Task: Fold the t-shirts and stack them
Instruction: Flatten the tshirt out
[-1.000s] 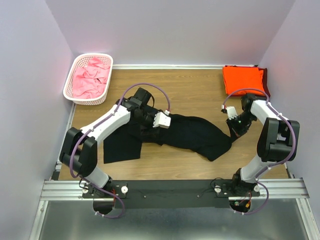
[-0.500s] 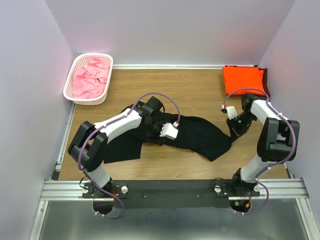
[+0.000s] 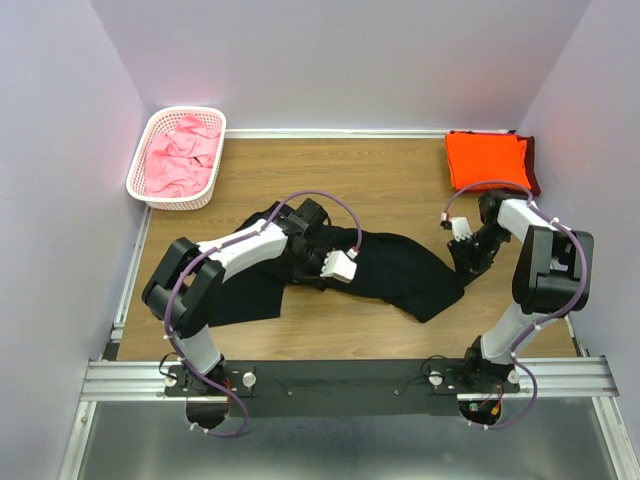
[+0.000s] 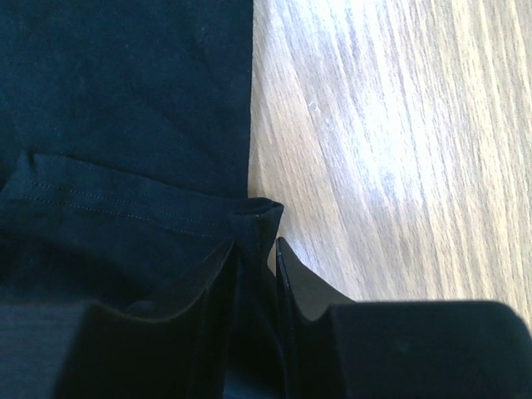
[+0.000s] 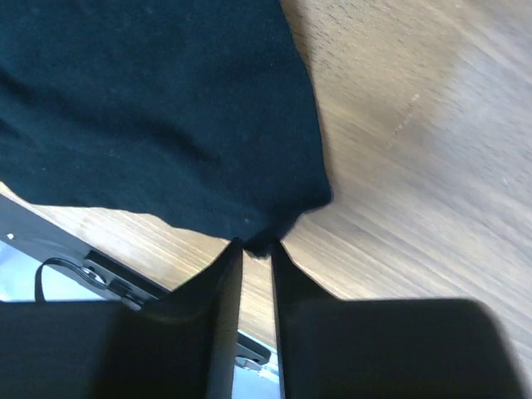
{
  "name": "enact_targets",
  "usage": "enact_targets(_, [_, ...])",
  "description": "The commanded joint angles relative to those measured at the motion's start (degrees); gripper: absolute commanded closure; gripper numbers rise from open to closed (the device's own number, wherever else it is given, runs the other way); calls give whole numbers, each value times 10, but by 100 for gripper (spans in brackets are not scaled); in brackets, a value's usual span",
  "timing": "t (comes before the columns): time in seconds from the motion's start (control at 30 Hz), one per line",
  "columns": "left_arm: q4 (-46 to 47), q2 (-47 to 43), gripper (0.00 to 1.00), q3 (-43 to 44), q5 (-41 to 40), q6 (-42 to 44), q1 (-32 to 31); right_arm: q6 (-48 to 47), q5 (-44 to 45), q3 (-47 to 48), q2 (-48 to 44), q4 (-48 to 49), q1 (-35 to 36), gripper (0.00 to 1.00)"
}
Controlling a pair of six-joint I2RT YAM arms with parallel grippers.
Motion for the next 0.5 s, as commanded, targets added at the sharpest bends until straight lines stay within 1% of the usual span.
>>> enact_targets(0.0, [7, -2, 67, 3, -12, -2, -3, 24, -12, 10, 28, 4, -2, 62])
enact_targets(0.03, [7, -2, 67, 3, -13, -2, -3, 26, -12, 12, 28, 7, -2, 58])
enact_targets(0.13, [9, -4, 67, 1, -17, -3, -3, 38, 8, 14, 35, 19, -2, 53])
enact_targets(0.33, [14, -4, 67, -2, -17, -7, -3, 53, 30, 9, 43, 43, -2, 53])
enact_targets(0.47, [14, -5, 67, -2, -17, -8, -3, 63, 67, 1, 46, 66, -2, 55])
